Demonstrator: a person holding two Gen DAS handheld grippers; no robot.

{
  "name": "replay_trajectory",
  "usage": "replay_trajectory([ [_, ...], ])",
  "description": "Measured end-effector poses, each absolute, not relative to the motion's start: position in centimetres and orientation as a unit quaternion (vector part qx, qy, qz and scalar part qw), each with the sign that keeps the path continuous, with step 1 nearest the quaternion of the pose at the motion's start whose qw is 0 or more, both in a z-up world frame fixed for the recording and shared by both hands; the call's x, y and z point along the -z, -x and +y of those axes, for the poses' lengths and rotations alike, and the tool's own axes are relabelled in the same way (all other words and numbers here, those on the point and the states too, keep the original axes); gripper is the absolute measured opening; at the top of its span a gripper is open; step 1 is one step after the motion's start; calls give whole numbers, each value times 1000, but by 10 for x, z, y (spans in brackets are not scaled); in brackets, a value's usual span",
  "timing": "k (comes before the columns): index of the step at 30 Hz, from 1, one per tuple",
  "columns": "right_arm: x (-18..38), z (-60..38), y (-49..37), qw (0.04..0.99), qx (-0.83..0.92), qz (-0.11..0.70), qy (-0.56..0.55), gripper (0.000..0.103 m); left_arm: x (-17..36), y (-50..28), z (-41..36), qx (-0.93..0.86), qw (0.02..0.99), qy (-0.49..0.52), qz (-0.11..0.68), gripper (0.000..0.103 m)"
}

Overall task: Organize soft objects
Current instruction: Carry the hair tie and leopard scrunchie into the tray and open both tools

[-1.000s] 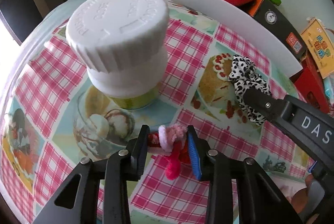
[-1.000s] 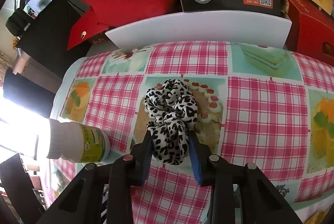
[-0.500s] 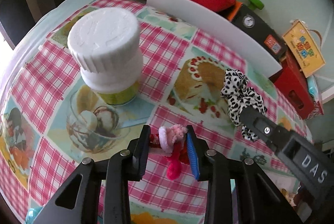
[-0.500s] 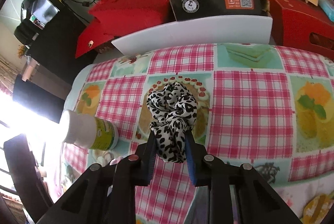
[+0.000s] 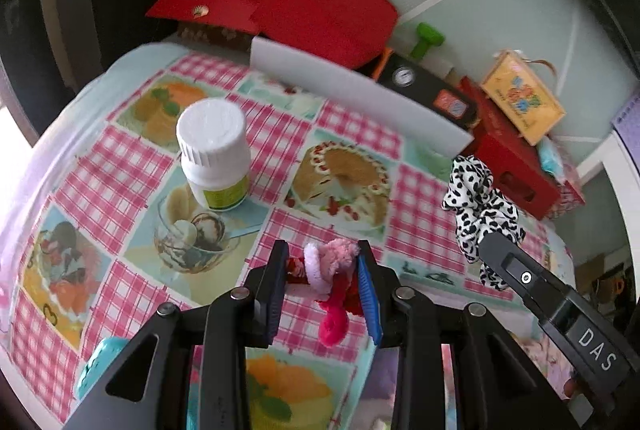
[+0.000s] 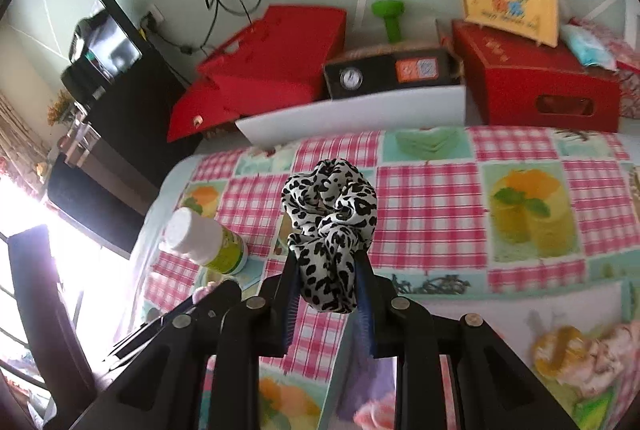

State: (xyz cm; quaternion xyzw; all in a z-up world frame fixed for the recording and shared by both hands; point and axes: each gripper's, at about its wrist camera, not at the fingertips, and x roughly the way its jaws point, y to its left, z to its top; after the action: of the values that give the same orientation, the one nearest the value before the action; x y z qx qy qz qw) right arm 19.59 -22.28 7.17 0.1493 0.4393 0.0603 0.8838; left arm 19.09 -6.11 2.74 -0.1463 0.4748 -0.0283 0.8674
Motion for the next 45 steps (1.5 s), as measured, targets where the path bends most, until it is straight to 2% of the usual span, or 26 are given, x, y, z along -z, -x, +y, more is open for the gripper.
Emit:
replay_trajectory([
  [10, -108, -260, -116, 906, -24, 384, -174, 27, -61, -142, -83, 87, 887, 111, 439, 35],
  [22, -118, -310, -35, 914, 74, 355, -181, 27, -56, -109, -105, 143, 879, 88, 446, 35],
  [30, -98, -333, -6, 902, 112, 376, -179, 27, -41, -91, -128, 177, 865, 60, 465, 35],
  [45, -31, -343, 8, 854, 148, 473, -159, 27, 15, -66, -151, 190, 827, 20, 528, 36],
])
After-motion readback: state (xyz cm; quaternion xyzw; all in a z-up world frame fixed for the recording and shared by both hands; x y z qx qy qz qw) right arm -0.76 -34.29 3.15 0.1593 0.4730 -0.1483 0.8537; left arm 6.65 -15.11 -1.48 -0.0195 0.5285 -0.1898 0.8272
